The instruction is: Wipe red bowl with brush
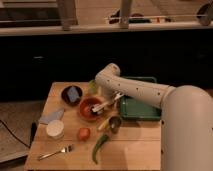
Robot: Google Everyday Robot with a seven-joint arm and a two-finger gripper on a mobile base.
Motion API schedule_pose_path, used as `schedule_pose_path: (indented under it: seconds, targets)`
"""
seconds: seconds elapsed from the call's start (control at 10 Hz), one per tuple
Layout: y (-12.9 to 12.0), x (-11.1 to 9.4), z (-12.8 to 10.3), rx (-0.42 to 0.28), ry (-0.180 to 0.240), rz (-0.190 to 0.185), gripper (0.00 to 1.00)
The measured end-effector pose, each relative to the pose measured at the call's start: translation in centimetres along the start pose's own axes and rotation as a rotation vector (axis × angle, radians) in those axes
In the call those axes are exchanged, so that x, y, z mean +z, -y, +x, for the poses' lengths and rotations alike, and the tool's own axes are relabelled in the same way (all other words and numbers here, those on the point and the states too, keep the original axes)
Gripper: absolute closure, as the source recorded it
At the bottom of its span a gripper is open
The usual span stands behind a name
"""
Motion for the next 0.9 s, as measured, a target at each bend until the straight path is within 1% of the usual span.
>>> schedule_pose_path:
  seconds: [0.1, 0.2, 0.4, 0.5, 0.6, 0.7, 0.8, 0.9]
  targets:
    - [1.0, -0.1, 0.2, -0.002, -0.012, 0.003, 0.99]
    - [2.1, -0.5, -0.1, -0.011, -0.024, 0.010, 0.99]
    - [3.7, -1.2, -0.8, -0.037, -0.042, 0.020, 0.99]
    - [4.7, -1.6, -1.9, -0.067, -0.052, 0.025, 0.99]
    - [5.7, -2.0, -3.9, -0.116, -0.059, 0.028, 0.99]
    - [6.3, -2.1, -5.2, -0.151, -0.062, 0.029, 0.99]
    - [6.4, -2.1, -6.9, -0.193, -0.062, 0.024, 0.99]
    - [5.9, -2.1, -7.7, -0.221, -0.062, 0.018, 0.99]
